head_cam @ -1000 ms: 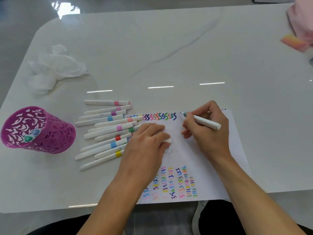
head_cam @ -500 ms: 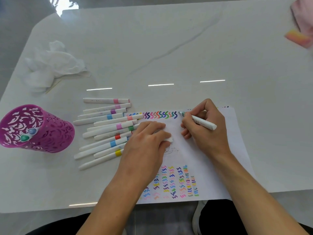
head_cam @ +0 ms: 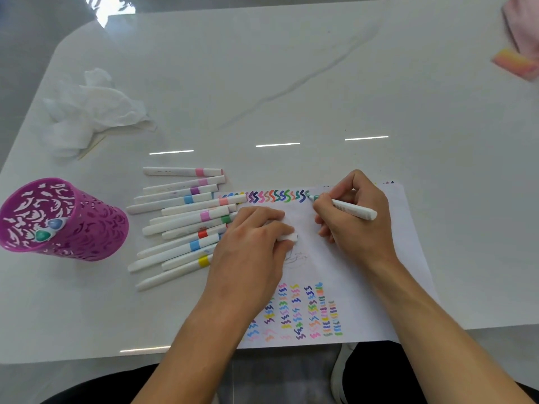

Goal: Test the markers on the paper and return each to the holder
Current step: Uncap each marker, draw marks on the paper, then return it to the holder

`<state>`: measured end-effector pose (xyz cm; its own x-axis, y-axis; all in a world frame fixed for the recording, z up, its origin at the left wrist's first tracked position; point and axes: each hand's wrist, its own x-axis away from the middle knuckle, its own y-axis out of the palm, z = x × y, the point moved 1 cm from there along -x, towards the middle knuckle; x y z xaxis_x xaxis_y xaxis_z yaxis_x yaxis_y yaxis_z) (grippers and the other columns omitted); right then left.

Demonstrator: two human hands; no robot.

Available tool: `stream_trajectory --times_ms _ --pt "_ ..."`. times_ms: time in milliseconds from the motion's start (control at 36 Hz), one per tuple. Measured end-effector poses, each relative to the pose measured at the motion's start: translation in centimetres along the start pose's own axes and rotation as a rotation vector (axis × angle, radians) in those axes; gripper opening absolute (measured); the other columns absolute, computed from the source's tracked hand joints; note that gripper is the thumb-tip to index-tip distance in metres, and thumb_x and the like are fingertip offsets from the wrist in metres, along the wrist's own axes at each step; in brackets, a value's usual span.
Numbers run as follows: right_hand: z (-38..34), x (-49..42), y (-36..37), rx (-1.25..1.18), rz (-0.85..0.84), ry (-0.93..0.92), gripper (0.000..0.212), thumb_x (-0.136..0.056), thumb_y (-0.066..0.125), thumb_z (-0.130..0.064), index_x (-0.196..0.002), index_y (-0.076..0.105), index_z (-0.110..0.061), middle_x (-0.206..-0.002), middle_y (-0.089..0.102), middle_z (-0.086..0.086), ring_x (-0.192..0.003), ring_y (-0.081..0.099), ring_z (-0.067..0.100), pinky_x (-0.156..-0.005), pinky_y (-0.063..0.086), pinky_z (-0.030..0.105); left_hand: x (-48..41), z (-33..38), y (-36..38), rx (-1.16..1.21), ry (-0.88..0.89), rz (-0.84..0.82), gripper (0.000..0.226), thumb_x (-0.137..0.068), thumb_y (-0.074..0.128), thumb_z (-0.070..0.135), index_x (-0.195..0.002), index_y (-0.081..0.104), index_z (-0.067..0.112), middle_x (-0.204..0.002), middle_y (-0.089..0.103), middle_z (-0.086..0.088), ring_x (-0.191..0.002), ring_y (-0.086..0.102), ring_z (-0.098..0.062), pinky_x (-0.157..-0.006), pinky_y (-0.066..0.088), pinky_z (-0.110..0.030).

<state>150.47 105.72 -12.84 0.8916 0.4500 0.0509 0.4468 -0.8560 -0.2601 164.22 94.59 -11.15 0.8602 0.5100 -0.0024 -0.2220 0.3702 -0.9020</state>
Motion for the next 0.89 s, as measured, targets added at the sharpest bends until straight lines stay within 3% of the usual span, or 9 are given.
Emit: stream_trajectory --times_ms 389,639,889 --pt "-0.2 0.0 -0.1 -0.027 -0.068 0.021 0.016 -0.082 0.069 -0.022 -0.08 0.053 -0.02 -0.063 0.072 0.005 -0.046 0.064 0.018 -0.044 0.048 0.024 0.1 0.0 0.1 0.006 0.006 0.002 0.023 -0.09 0.071 0.037 -0.111 0.074 0.03 -0.124 0.063 0.015 -0.121 0.048 -0.004 -0.094 0.031 -0.017" --pt "-0.8 -0.3 -0.9 -0.25 -0.022 0.039 0.011 -0.089 0.061 -0.012 -0.084 0.052 -0.016 -0.063 0.069 0.01 -0.047 0.06 0.026 -0.043 0.045 0.029 0.4 -0.4 -0.2 0.032 0.039 -0.009 0.023 -0.093 0.066 0.037 -0.114 0.072 0.03 -0.128 0.061 0.015 -0.124 0.047 -0.003 -0.097 0.031 -0.017" --pt "-3.0 0.9 -0.8 -0.201 -0.041 -0.054 0.01 -0.09 0.07 -0.016 -0.098 0.066 -0.012 -0.074 0.073 0.007 -0.057 0.066 0.021 -0.052 0.051 0.026 0.7 -0.5 -0.6 0.078 0.043 0.076 0.024 -0.095 0.066 0.033 -0.118 0.07 0.027 -0.134 0.061 0.012 -0.126 0.052 -0.007 -0.101 0.035 -0.021"
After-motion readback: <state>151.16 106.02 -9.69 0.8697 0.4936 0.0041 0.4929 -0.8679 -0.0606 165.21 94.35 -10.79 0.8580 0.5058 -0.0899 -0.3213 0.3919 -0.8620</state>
